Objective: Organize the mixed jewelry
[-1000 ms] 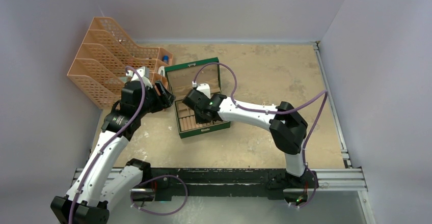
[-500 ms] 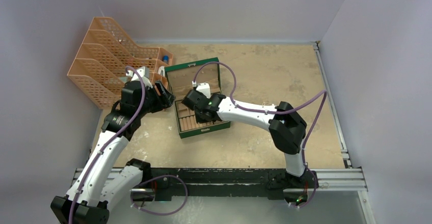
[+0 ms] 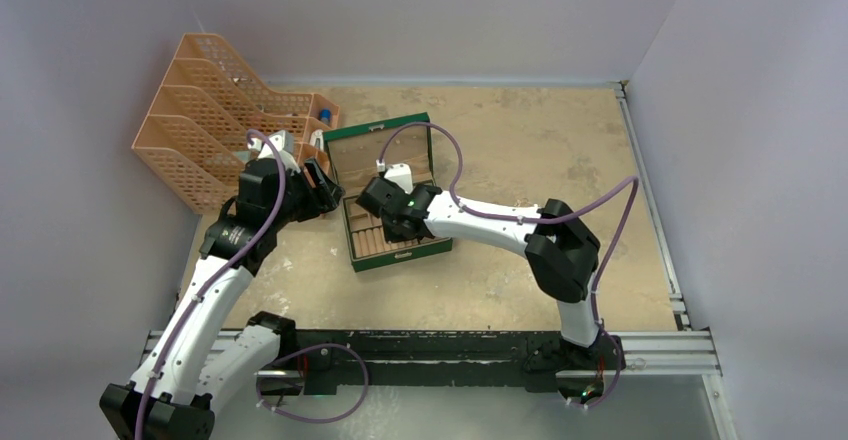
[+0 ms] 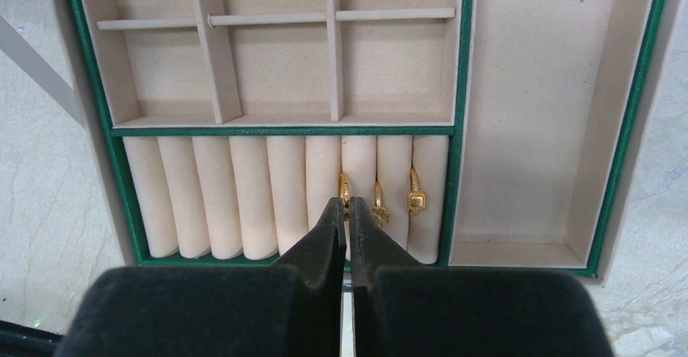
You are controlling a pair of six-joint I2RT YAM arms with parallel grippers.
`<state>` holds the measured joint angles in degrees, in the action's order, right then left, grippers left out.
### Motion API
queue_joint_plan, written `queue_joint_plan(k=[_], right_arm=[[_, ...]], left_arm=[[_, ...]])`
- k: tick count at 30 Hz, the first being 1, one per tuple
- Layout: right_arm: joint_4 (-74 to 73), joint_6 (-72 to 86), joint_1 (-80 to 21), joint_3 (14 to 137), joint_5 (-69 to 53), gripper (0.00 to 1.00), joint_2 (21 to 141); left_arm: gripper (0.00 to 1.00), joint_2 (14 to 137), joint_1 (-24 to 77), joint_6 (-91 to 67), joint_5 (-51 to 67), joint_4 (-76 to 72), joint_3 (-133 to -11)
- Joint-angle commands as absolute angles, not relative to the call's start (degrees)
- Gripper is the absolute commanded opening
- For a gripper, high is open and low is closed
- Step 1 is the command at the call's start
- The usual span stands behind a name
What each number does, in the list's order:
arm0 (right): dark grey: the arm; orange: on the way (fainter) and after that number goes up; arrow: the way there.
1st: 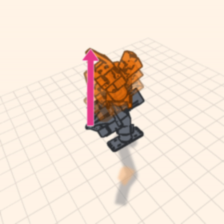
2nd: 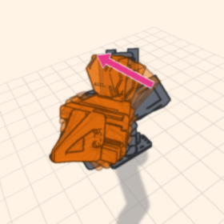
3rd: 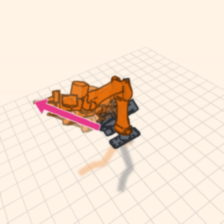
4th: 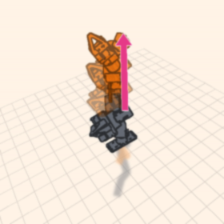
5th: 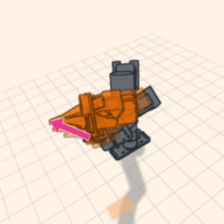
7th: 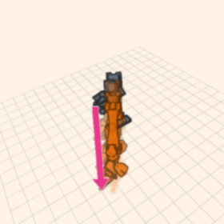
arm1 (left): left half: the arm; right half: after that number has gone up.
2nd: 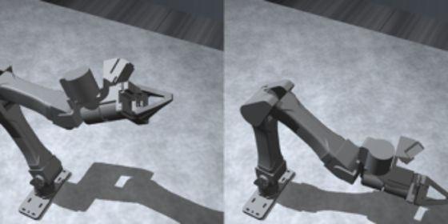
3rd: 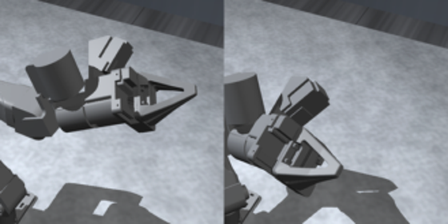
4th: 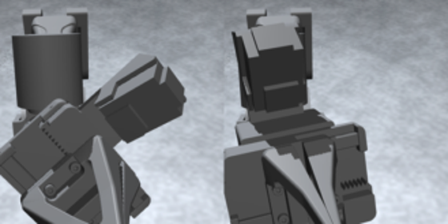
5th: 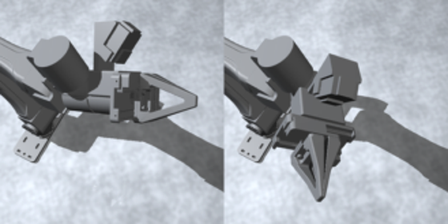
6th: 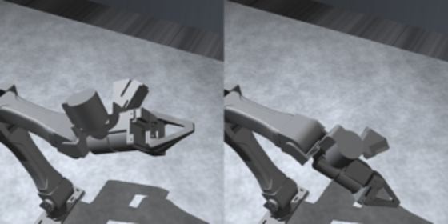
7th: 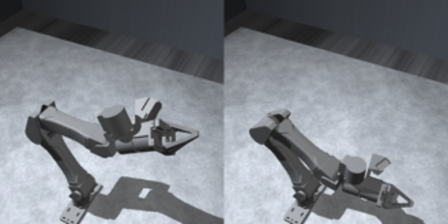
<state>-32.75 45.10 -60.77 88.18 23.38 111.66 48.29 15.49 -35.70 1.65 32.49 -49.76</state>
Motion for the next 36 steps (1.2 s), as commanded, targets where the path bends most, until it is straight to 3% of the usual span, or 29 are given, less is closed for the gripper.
queue_joint_plan(k=[1, 21, 32, 36], right_arm=[[-32.99, 44.36, -60.91, 90.35, 23.94, 0.00, 112.91], [-32.05, 44.56, -60.91, 89.75, 23.05, 0.00, 114.45], [-31.38, 47.69, -60.86, 90.54, 26.39, 0.25, 106.97], [-30.51, 49.93, -60.82, 89.20, 29.34, 0.30, 104.11]], left_arm=[[0.60, 48.33, 15.18, -34.37, 1.50, 31.55, -49.66], [0.60, 48.43, 15.12, -34.31, 1.43, 31.73, -49.75], [0.60, 48.45, 15.12, -34.66, 1.56, 31.82, -49.86], [0.61, 48.41, 15.12, -34.81, 1.84, 31.82, -49.92]])
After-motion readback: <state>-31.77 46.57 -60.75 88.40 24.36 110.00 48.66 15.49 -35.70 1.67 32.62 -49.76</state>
